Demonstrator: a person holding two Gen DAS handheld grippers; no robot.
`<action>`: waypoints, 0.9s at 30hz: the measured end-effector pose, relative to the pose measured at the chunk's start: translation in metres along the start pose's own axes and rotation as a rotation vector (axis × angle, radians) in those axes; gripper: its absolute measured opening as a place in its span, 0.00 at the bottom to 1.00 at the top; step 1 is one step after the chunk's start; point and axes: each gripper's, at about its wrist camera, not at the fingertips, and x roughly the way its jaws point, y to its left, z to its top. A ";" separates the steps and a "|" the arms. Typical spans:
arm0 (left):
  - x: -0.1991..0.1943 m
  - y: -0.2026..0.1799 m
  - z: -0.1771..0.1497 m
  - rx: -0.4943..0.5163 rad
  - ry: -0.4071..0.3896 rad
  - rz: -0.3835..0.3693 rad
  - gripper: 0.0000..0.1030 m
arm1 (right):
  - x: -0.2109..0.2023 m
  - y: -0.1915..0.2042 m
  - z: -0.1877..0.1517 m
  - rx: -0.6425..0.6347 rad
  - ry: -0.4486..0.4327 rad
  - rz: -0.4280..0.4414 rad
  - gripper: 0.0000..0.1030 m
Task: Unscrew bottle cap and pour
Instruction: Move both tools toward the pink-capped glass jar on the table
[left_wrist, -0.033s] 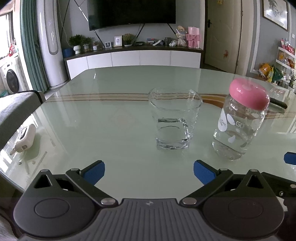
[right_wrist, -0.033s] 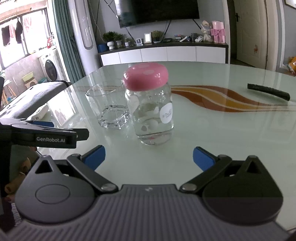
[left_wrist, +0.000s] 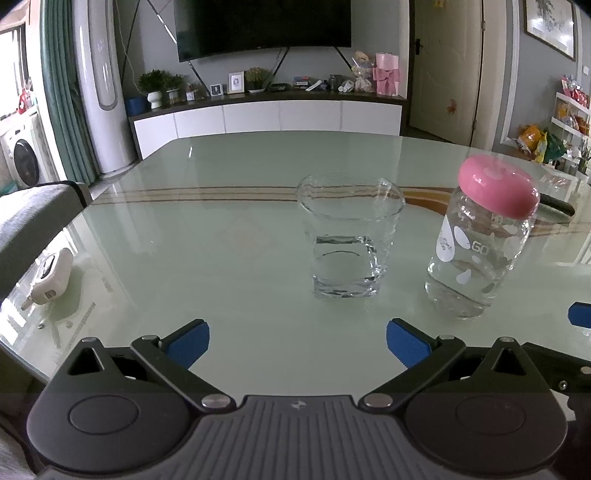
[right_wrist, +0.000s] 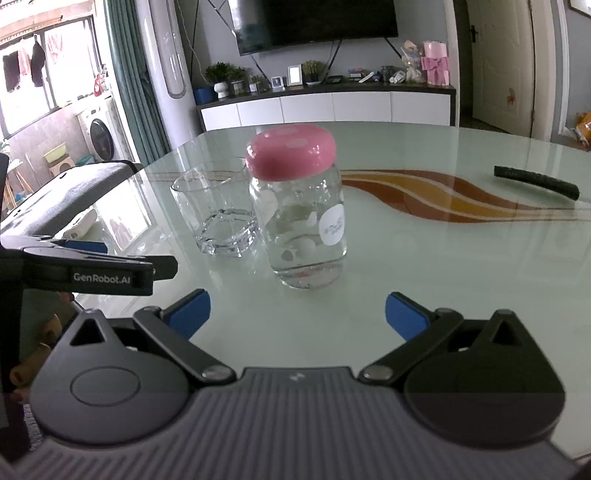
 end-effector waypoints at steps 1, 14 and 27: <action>0.000 -0.001 0.000 0.003 0.000 0.002 1.00 | 0.000 0.000 0.000 0.004 0.005 0.003 1.00; 0.004 -0.008 -0.001 0.007 0.025 -0.007 1.00 | -0.002 0.000 0.003 0.016 0.006 0.001 1.00; 0.015 -0.011 -0.005 0.007 0.041 -0.015 1.00 | -0.002 -0.001 0.004 0.023 0.011 0.013 1.00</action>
